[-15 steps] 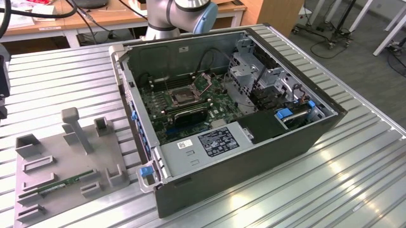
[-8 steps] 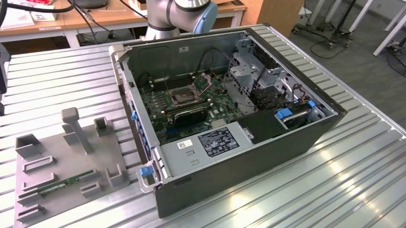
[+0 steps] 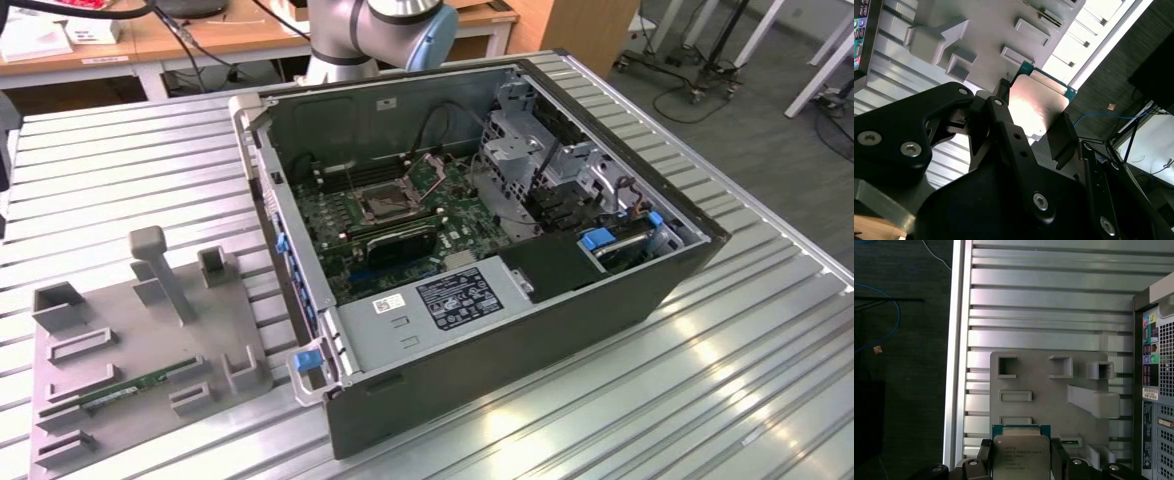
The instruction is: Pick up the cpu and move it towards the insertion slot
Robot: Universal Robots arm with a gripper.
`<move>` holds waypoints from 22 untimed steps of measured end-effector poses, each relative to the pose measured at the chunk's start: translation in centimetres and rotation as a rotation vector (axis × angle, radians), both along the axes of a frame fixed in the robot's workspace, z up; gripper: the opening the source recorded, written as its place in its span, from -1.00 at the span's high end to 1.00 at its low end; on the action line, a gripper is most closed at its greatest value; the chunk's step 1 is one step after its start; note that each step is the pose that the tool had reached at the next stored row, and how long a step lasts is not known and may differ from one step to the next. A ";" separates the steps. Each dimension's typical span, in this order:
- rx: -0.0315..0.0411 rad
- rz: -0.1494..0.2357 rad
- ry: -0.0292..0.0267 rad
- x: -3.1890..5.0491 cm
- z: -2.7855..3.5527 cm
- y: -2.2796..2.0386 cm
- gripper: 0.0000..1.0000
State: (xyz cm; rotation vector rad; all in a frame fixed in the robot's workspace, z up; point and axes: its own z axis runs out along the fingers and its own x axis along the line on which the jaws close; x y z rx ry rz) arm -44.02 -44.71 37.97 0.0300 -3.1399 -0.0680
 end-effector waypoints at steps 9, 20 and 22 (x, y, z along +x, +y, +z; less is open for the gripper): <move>-0.0001 0.000 0.0001 0.01 0.24 0.00 -0.09; 0.0000 0.000 -0.0001 0.01 0.86 0.00 -0.09; 0.0001 0.000 -0.0002 0.01 1.02 0.00 -0.09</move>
